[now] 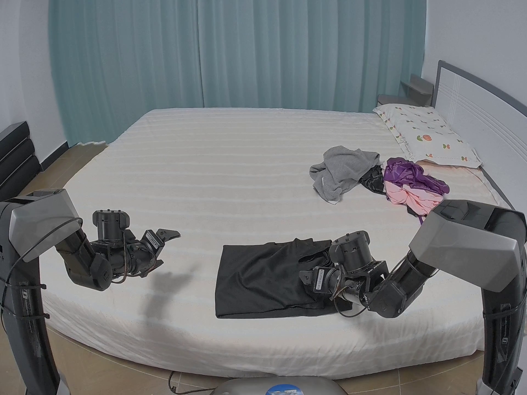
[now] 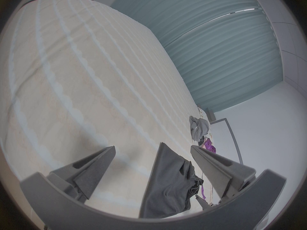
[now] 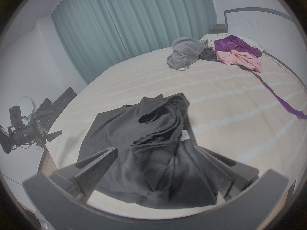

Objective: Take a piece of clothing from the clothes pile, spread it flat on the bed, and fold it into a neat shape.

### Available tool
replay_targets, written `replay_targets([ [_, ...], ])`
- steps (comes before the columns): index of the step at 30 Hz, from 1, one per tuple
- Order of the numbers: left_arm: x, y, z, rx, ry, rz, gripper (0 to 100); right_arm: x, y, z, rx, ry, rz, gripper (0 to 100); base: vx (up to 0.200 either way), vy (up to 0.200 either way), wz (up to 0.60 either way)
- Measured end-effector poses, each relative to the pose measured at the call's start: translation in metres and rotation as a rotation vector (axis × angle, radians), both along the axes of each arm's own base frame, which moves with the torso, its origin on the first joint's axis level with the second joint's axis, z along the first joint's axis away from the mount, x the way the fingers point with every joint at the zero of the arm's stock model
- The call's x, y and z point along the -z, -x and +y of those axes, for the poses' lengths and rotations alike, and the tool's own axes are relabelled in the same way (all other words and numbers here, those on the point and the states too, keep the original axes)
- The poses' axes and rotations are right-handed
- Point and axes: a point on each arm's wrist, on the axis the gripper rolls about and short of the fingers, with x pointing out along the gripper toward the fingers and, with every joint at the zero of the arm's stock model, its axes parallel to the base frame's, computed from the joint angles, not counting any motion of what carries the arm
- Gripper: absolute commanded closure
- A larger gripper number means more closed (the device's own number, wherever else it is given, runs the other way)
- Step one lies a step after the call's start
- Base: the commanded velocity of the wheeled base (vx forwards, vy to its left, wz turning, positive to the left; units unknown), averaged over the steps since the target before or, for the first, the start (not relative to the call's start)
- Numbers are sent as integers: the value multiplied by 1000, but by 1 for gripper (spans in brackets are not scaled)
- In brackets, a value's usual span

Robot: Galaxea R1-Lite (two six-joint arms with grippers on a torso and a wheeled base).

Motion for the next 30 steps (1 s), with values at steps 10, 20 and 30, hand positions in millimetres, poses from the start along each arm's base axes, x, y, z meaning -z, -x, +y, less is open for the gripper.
replay_targets([
  [10,0,-1,-1,3,-2,-3,0,13,-17,3,48,85,41,0,0,0,0],
  [20,0,-1,0,3,-4,-3,0,28,-16,-27,107,170,124,0,0,0,0],
  [30,0,-1,0,3,-3,-3,0,4,1,-60,136,182,135,0,0,0,0],
])
